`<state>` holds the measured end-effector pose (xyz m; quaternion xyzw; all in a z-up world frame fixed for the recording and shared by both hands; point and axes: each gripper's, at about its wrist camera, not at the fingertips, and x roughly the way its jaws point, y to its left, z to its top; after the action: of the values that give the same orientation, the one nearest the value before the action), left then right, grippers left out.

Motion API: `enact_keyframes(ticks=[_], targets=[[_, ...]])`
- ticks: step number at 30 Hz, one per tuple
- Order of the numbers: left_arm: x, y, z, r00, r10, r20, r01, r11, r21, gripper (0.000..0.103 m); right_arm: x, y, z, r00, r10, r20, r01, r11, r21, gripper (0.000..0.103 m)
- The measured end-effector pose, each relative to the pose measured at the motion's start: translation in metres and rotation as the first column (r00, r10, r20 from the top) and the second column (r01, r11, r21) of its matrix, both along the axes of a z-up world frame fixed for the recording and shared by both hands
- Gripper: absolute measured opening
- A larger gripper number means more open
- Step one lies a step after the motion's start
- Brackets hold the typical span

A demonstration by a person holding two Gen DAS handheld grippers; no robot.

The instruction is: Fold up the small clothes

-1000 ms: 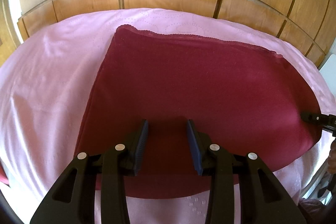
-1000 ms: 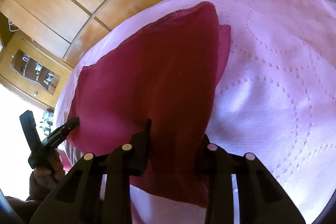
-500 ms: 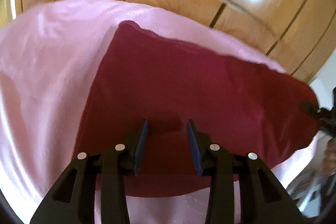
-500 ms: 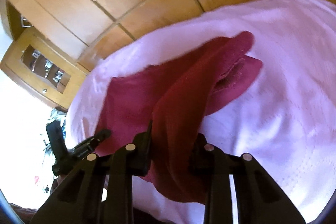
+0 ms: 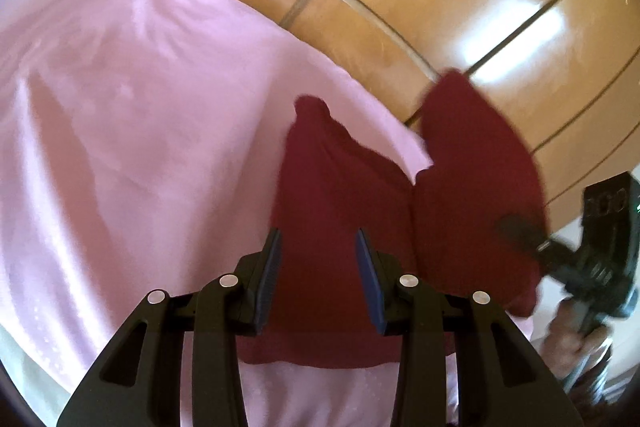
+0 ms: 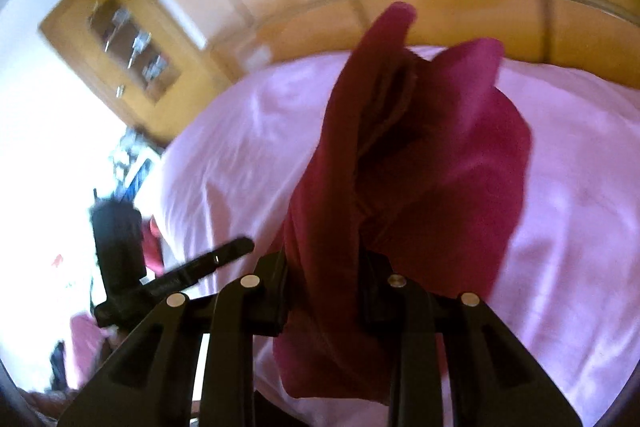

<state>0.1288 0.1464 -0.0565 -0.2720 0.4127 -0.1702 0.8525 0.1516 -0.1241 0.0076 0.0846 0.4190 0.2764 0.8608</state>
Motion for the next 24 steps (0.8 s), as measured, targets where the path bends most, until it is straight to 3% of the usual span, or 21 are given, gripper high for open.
enact_keyframes(ticks=[5, 8, 9, 11, 15, 18, 20, 24], targets=[[0.006, 0.020, -0.001, 1.000, 0.021, -0.018, -0.023, 0.994, -0.110, 0.037, 0.010, 0.048, -0.038, 0.995, 0.086, -0.045, -0.090, 0.991, -0.100, 0.030], [0.009, 0.024, 0.000, 1.000, 0.012, -0.026, -0.016, 0.990, -0.140, 0.037, 0.003, 0.048, -0.039, 0.983, 0.180, -0.033, -0.179, 0.984, 0.020, 0.037], [0.009, 0.024, 0.002, 1.000, 0.005, -0.023, -0.009, 0.988, -0.153, 0.043, -0.001, 0.045, -0.037, 0.978, 0.205, -0.022, -0.204, 0.978, 0.052, 0.051], [0.007, 0.029, 0.004, 1.000, 0.010, -0.017, -0.013, 0.983, -0.181, 0.054, -0.014, 0.033, -0.029, 0.971, 0.239, 0.002, -0.238, 0.965, 0.109, 0.058], [0.009, 0.031, 0.012, 1.000, -0.003, 0.002, 0.003, 0.973, -0.231, 0.054, -0.037, -0.008, -0.027, 0.982, 0.188, 0.020, -0.189, 0.972, 0.136, 0.059], [0.006, 0.026, 0.020, 0.999, -0.047, 0.018, 0.050, 0.958, -0.284, 0.057, -0.057, -0.041, -0.041, 0.995, 0.101, 0.016, -0.102, 0.991, 0.081, 0.059], [0.007, 0.018, 0.027, 0.997, -0.071, 0.029, 0.076, 0.960, -0.270, 0.066, -0.067, -0.060, -0.051, 0.999, 0.047, 0.016, -0.048, 0.999, 0.020, 0.059], [0.010, -0.011, 0.029, 0.987, -0.161, 0.000, 0.159, 0.972, -0.174, 0.069, -0.080, -0.064, -0.071, 1.000, 0.018, 0.025, -0.015, 0.996, -0.092, 0.059]])
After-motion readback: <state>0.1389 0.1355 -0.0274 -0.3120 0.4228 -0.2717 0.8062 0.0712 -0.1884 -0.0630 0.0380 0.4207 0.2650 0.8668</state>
